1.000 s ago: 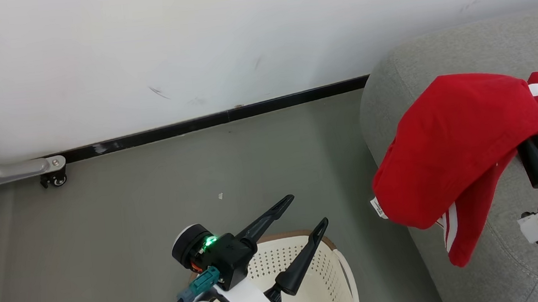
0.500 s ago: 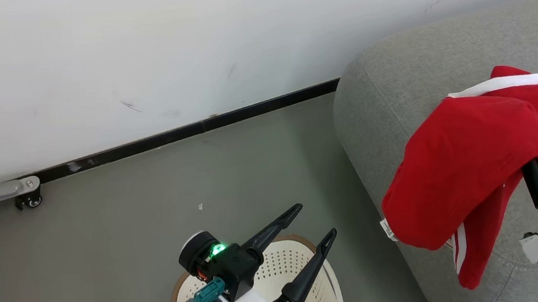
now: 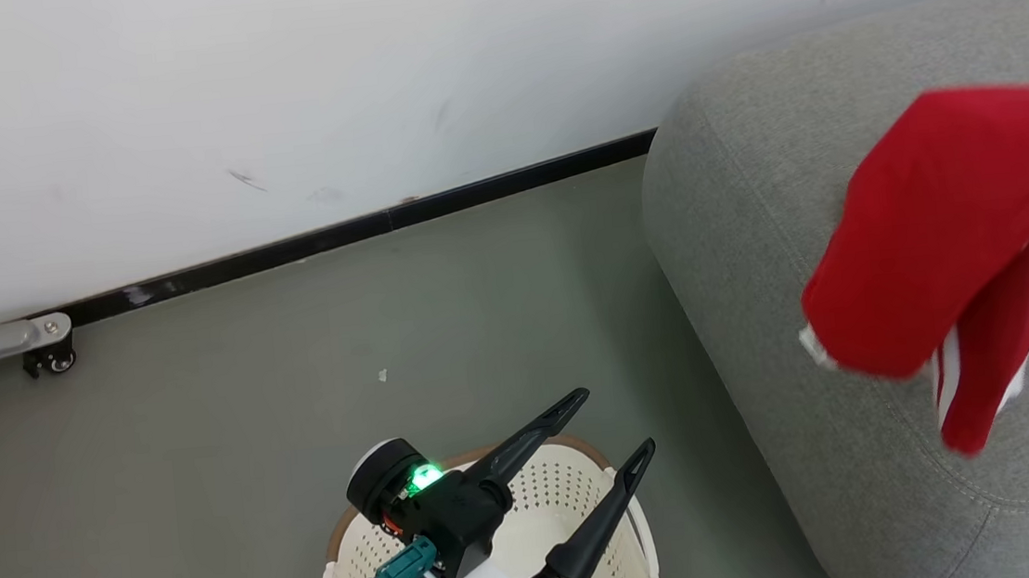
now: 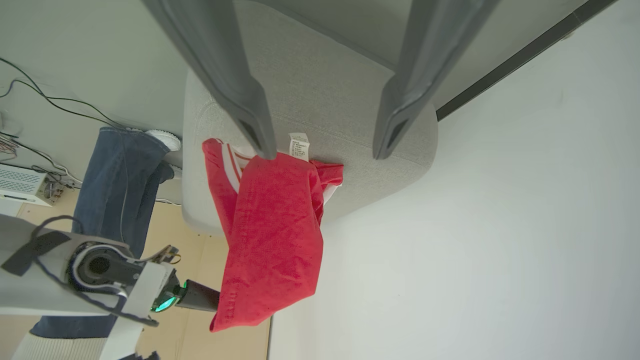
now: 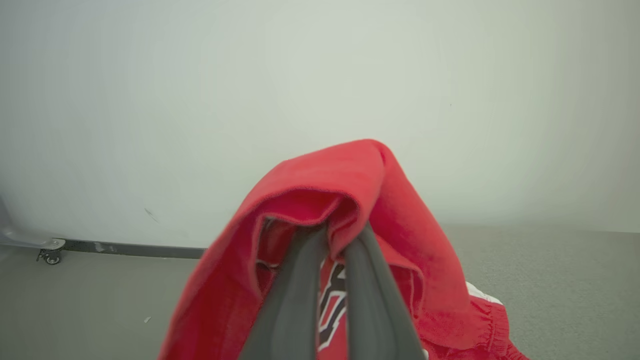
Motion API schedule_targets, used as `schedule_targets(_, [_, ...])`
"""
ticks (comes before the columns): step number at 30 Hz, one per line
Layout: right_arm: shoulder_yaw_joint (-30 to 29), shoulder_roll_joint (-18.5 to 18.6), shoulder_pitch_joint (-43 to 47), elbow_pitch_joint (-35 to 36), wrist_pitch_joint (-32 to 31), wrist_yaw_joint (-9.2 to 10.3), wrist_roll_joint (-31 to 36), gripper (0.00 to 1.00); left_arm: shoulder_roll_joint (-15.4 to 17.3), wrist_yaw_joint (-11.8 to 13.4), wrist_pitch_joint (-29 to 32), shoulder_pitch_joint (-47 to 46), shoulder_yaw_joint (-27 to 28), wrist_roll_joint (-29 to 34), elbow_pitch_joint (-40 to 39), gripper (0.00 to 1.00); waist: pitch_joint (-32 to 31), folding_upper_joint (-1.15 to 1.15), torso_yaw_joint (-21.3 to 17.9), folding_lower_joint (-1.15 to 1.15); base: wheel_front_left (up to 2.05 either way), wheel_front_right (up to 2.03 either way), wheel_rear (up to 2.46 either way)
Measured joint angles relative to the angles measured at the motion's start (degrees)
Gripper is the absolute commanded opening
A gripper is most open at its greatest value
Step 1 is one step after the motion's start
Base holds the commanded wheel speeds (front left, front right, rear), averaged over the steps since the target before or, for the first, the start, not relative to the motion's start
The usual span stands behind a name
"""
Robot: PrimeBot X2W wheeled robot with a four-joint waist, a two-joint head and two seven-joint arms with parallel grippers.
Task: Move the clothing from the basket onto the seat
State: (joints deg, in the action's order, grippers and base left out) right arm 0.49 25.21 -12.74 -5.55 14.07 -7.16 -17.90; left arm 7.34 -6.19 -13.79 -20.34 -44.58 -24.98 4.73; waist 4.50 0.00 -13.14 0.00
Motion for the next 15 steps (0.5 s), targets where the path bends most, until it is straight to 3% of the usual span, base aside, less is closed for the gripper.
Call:
schedule_targets(6, [0.01,4.05,-11.12,-3.9,-3.09,0.0,-0.02,0.0,0.33,1.03,0.03,-0.03,0.19,0.8,-0.9,1.0,1.45,0.0,0.96,0.0,0.0,0.0,0.0])
schedule_targets(15, [-5.83,9.66,-24.46,-11.67,-6.7,0.0,-1.19,0.0,0.4,2.02,0.88,-1.14,0.57,2.44,-4.27,1.0,4.68,0.0,2.47,0.0,0.0,0.0,0.0])
